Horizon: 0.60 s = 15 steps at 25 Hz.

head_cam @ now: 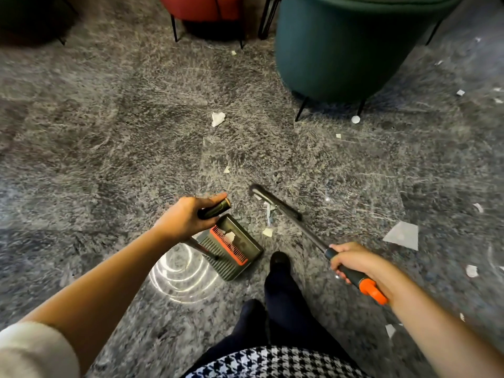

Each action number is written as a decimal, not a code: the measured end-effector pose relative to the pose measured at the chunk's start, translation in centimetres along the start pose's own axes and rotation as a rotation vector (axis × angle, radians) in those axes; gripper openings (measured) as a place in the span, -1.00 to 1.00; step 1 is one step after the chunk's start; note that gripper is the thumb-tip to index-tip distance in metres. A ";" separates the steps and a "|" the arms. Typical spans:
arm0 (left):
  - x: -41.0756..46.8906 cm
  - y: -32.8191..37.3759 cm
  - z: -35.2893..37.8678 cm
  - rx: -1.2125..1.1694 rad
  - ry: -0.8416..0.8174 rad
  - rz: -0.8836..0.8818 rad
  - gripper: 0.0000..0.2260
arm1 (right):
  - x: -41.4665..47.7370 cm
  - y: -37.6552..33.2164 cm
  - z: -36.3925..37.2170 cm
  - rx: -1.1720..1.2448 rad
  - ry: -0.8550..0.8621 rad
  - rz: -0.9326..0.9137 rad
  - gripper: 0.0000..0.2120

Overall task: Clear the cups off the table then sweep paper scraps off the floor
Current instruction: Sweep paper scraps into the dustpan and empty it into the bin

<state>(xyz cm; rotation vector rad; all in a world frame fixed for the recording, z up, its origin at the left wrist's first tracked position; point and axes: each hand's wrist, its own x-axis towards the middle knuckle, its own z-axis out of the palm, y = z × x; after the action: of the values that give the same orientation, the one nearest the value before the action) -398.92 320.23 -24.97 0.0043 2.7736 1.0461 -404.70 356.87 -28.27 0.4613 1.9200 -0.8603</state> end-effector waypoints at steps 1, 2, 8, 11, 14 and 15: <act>-0.4 -0.1 0.2 0.009 0.006 -0.014 -0.58 | -0.9 0.2 0.8 0.002 -0.020 -0.002 -0.33; -0.7 -0.2 0.4 0.015 0.014 -0.039 -0.57 | -1.9 0.4 1.5 0.006 -0.043 -0.006 -0.33; -1.6 -1.0 0.5 0.017 0.044 -0.085 -0.59 | -5.5 0.7 4.0 0.072 -0.224 0.026 -0.40; -1.9 -0.8 0.6 0.008 0.069 -0.080 -0.61 | -7.1 0.3 2.5 0.129 -0.336 0.043 -0.57; -1.9 -0.5 0.6 0.059 0.057 -0.102 -0.60 | -8.3 0.0 0.7 0.152 -0.358 0.038 -0.64; -2.0 -0.5 0.6 0.064 0.052 -0.101 -0.60 | -8.6 -0.2 0.2 0.151 -0.350 0.032 -0.65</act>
<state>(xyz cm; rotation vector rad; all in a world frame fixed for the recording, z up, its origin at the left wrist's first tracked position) -396.81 320.05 -25.41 -0.1552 2.8199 0.9457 -400.53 356.90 -20.69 0.4001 1.5309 -0.9983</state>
